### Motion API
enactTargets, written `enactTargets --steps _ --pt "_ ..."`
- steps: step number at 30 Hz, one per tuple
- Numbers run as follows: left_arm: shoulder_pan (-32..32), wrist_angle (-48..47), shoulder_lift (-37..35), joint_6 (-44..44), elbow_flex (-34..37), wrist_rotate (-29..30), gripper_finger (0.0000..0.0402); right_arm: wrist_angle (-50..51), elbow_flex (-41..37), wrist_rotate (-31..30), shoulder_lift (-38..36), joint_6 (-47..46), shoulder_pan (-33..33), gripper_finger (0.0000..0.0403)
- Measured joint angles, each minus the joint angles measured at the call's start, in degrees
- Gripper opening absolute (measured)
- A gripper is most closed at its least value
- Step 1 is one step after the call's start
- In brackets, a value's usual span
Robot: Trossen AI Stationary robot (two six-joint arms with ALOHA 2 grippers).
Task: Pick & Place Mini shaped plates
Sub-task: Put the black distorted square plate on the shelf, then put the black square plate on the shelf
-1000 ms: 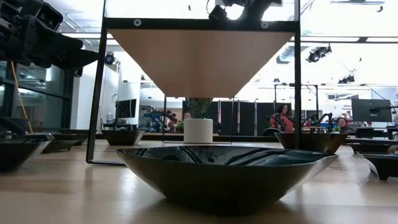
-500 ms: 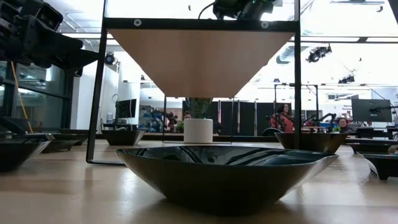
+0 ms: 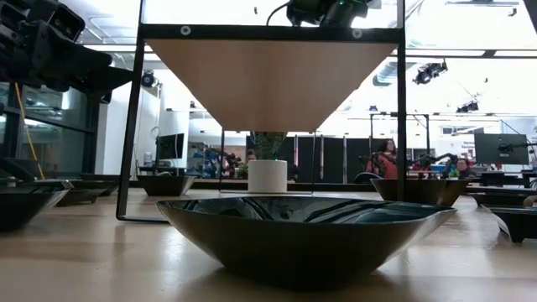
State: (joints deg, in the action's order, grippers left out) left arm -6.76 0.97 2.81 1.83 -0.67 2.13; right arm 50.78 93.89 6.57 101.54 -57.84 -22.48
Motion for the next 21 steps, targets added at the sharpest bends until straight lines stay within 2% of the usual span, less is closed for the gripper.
enactTargets --steps 8,12,15,21 --pt "0.0 0.0 0.0 0.0 0.0 0.0 0.0234 0.0 0.0 0.2 0.0 0.2 0.0 0.0051" --pt "0.0 0.0 0.0 0.0 0.0 0.0 0.0234 0.2 0.1 2.3 0.0 1.7 -0.6 0.0067" --pt "0.0 0.0 0.0 0.0 0.0 0.0 0.0234 0.4 0.2 5.4 -0.5 2.9 -1.5 0.0073" --pt "0.0 0.0 0.0 0.0 0.0 0.0 0.0234 1.5 0.2 4.9 -2.8 7.0 -2.0 0.0074"
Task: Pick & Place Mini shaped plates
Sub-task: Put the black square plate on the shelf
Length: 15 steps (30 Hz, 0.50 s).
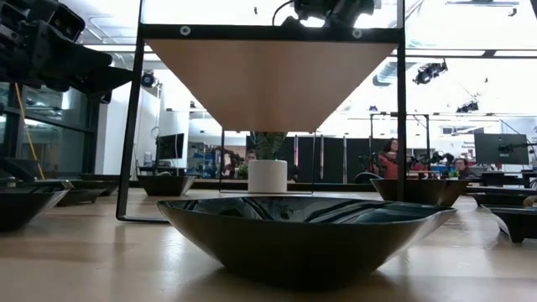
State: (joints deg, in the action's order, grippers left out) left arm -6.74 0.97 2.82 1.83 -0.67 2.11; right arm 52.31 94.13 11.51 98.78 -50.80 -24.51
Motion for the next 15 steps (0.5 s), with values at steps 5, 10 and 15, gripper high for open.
enactTargets --steps 5,10,15 --pt "0.0 0.0 0.0 0.0 0.0 0.0 0.0234 6.2 0.0 -3.5 -3.0 6.8 0.3 0.0074" --pt "0.0 0.0 0.0 0.0 0.0 0.0 0.0234 17.2 0.1 -12.6 -6.8 10.3 1.9 0.0073" --pt "0.0 0.0 0.0 0.0 0.0 0.0 0.0234 26.9 -0.2 -20.8 -10.9 10.2 4.6 0.0073"
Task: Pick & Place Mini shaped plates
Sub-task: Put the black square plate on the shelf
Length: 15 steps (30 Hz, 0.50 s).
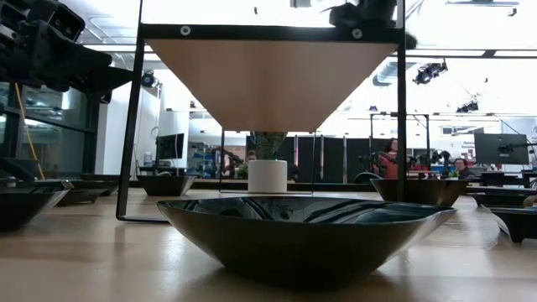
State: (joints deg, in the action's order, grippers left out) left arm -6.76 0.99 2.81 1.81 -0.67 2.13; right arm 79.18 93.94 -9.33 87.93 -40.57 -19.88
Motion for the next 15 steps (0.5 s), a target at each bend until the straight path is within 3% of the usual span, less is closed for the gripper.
enactTargets --steps 5,15 --pt "0.0 0.0 0.0 0.0 0.0 0.0 0.0234 4.0 0.0 -8.2 -3.0 -1.4 3.7 0.0073" --pt "0.0 0.0 0.0 0.0 0.0 0.0 0.0234 5.2 0.0 -11.9 -3.6 0.6 12.3 0.0073"
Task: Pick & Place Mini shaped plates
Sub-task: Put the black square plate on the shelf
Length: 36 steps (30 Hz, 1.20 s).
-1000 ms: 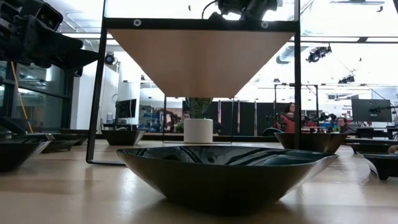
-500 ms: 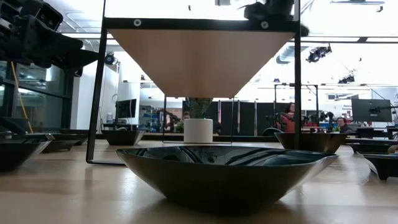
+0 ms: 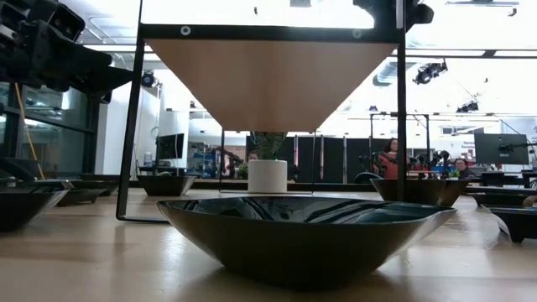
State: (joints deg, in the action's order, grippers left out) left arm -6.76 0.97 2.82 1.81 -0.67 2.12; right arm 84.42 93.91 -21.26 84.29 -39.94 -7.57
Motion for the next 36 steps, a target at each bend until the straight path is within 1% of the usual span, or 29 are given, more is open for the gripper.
enactTargets --steps 3,6,9,11,13,17,20,22,25,32,34,36 --pt "0.0 0.0 0.0 0.0 0.0 0.0 0.0234 -0.2 -0.1 -0.2 0.1 -0.2 3.3 0.0073" --pt "0.0 0.0 0.0 0.0 0.0 0.0 0.0234 -0.1 -2.6 -2.4 -0.6 -1.4 6.4 0.0073" --pt "0.0 0.0 0.0 0.0 0.0 0.0 0.0234 -2.0 -8.9 -2.8 -2.4 -1.9 8.2 0.0073" --pt "0.0 0.0 0.0 0.0 0.0 0.0 0.0234 -4.2 -14.3 -0.5 -4.8 -3.2 8.1 0.0073" --pt "0.0 0.0 0.0 0.0 0.0 0.0 0.0234 -7.8 -20.0 3.3 -7.9 -4.0 6.9 0.0073" --pt "0.0 0.0 0.0 0.0 0.0 0.0 0.0234 -17.6 -31.0 11.2 -13.9 -2.2 3.3 0.0073" --pt "0.0 0.0 0.0 0.0 0.0 0.0 0.0234 -24.6 -36.9 13.7 -16.9 1.2 0.3 0.0073" --pt "0.0 0.0 0.0 0.0 0.0 0.0 0.0234 -27.4 -39.9 14.5 -18.0 5.4 -2.3 0.0073" --pt "0.0 0.0 0.0 0.0 0.0 0.0 0.0234 -29.9 -42.4 15.6 -18.2 11.2 -6.7 0.0073" --pt "0.0 0.0 0.0 0.0 0.0 0.0 0.0234 -29.9 -44.6 14.5 -16.5 20.8 -19.1 0.0073" --pt "0.0 0.0 0.0 0.0 0.0 0.0 0.0234 -30.2 -44.6 14.0 -15.2 21.1 -22.3 0.0073" --pt "0.0 0.0 0.0 0.0 0.0 0.0 0.0234 -31.0 -44.6 13.1 -13.5 19.4 -25.1 0.0073"
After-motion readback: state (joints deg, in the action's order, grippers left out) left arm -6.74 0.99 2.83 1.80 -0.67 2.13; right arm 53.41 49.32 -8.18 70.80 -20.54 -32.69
